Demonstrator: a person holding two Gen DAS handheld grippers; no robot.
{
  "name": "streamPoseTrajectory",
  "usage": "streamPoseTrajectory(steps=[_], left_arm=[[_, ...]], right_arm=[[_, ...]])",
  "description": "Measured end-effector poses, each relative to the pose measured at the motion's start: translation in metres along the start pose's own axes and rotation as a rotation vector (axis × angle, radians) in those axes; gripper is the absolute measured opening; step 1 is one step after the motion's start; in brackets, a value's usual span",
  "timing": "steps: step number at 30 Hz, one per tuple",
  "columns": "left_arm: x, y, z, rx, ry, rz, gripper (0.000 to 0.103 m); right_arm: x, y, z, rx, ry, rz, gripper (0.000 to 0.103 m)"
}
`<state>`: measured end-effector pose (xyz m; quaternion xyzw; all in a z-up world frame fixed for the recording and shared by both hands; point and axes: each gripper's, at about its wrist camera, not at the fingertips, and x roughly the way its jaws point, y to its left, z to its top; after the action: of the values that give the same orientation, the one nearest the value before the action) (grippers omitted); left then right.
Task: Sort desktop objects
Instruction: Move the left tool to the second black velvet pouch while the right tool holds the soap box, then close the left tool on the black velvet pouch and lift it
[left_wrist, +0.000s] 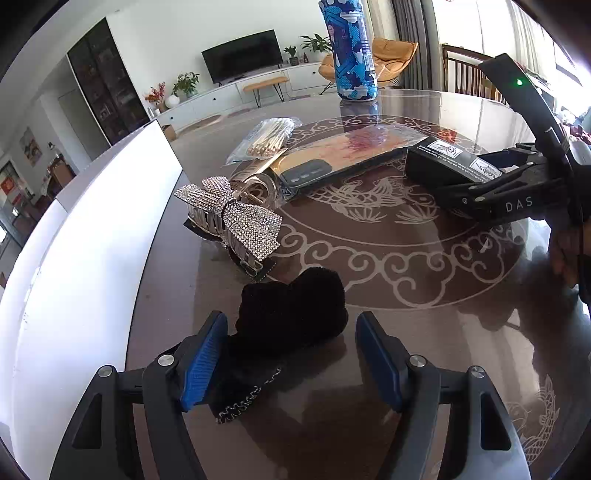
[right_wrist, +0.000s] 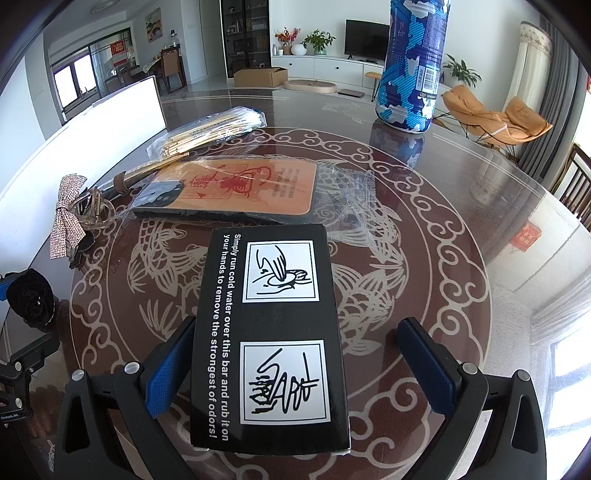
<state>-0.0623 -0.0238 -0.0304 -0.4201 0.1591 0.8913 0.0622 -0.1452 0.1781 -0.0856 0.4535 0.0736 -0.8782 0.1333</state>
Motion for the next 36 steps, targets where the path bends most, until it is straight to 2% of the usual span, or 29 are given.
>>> streamPoseTrajectory(steps=[4,6,7,11,17,21,23,26,31,36], left_arm=[[-0.006,-0.001,0.001,0.017,-0.038,0.047,0.072],[-0.008,0.005,0.002,-0.006,-0.049,0.041,0.086],[-0.007,0.009,0.003,-0.022,-0.05,0.03,0.088],[-0.004,0.021,0.005,-0.077,-0.052,-0.015,0.088],[0.013,0.029,0.007,-0.124,-0.002,-0.052,0.088],[0.025,0.036,0.006,-0.164,0.046,-0.066,0.096],[0.027,0.037,0.006,-0.171,0.051,-0.069,0.097],[0.03,0.035,0.005,-0.173,0.055,-0.081,0.103],[0.033,0.038,0.005,-0.192,0.062,-0.101,0.103],[0.028,0.032,0.004,-0.161,0.058,-0.133,0.102]], right_arm=[[0.0,0.0,0.0,0.0,0.0,0.0,0.103],[0.0,0.0,0.0,0.0,0.0,0.0,0.103],[0.0,0.0,0.0,0.0,0.0,0.0,0.103],[0.0,0.0,0.0,0.0,0.0,0.0,0.103],[0.0,0.0,0.0,0.0,0.0,0.0,0.103],[0.0,0.0,0.0,0.0,0.0,0.0,0.103],[0.0,0.0,0.0,0.0,0.0,0.0,0.103],[0.0,0.0,0.0,0.0,-0.001,0.0,0.103],[0.0,0.0,0.0,0.0,-0.001,0.0,0.103],[0.0,0.0,0.0,0.0,-0.001,0.0,0.103]])
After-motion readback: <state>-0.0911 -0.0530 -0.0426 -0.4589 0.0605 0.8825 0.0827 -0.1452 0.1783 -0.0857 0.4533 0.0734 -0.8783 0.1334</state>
